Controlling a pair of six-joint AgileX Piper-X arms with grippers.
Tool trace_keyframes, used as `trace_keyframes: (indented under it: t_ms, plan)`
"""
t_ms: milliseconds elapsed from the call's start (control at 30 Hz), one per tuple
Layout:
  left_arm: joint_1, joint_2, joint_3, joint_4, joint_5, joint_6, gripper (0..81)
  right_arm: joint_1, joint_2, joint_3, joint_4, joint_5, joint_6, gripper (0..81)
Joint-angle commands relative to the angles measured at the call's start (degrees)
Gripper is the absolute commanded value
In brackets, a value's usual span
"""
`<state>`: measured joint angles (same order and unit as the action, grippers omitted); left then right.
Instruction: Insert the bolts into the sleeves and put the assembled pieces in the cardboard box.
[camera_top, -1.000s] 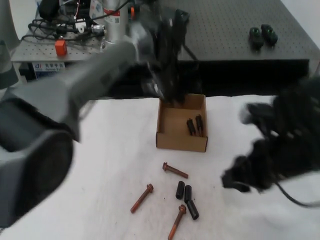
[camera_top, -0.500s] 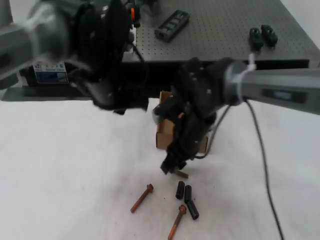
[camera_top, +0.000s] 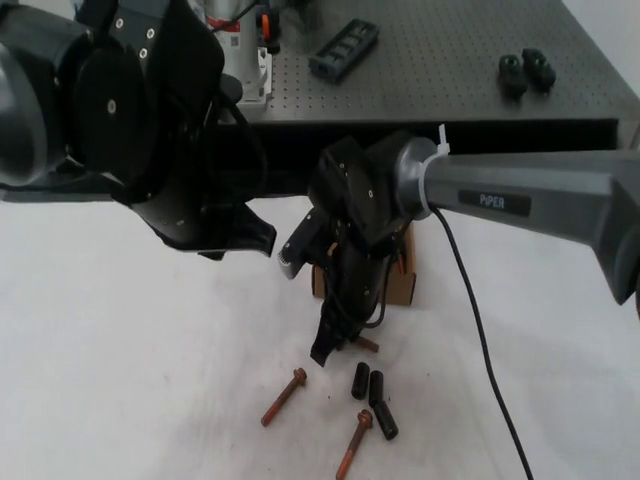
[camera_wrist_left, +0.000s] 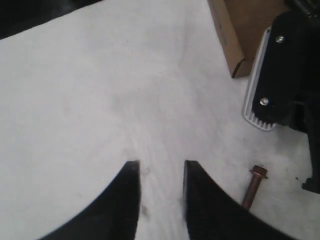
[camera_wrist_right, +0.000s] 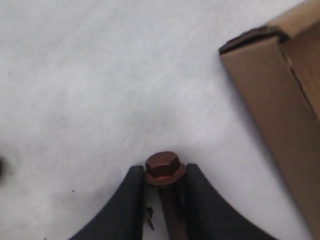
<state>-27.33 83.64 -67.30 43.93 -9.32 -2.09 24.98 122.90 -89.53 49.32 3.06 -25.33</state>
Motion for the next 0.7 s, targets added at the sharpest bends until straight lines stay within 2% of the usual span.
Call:
trace_keyframes:
  t_ms: [0,67,100,233,267,333,500,567,667]
  plan:
    - [-0.02,-0.66,0.04,-0.29,7.21,1.3,22.1,-0.15,0.96,-0.12,1.89,1.49,-0.59,0.2]
    - [-0.02,-0.66,0.04,-0.29,8.56,1.3,22.1,-0.27,0.96,-0.12,2.39,1.21,-0.59,1.9]
    - [-0.02,-0.66,0.04,-0.29,8.67,1.3,22.1,-0.27,0.96,-0.12,2.73,0.9,-0.59,6.1]
    - [-0.02,-0.66,0.04,-0.29,8.67,1.3,22.1,-0.27,0.96,-0.12,4.05,-1.06,0.07,32.8]
    - [-0.02,-0.66,0.04,-0.29,8.67,1.3,22.1,-0.27,0.96,-0.12,4.44,-1.06,0.06,35.1]
    - [-0.02,-0.66,0.04,-0.29,8.67,1.3,22.1,-0.27,0.96,0.06,5.13,-1.06,0.26,31.2]
    - [-0.02,-0.66,0.04,-0.17,8.66,1.3,22.1,-0.41,1.44,0.02,5.95,-0.49,0.25,12.4]
    - [-0.02,-0.66,0.04,-0.17,8.66,1.3,22.1,-0.41,1.42,0.02,5.72,0.01,0.25,2.2]
    - [-0.02,-0.66,0.04,-0.17,8.97,1.3,22.1,-0.66,1.42,0.02,5.72,0.66,0.16,4.5]
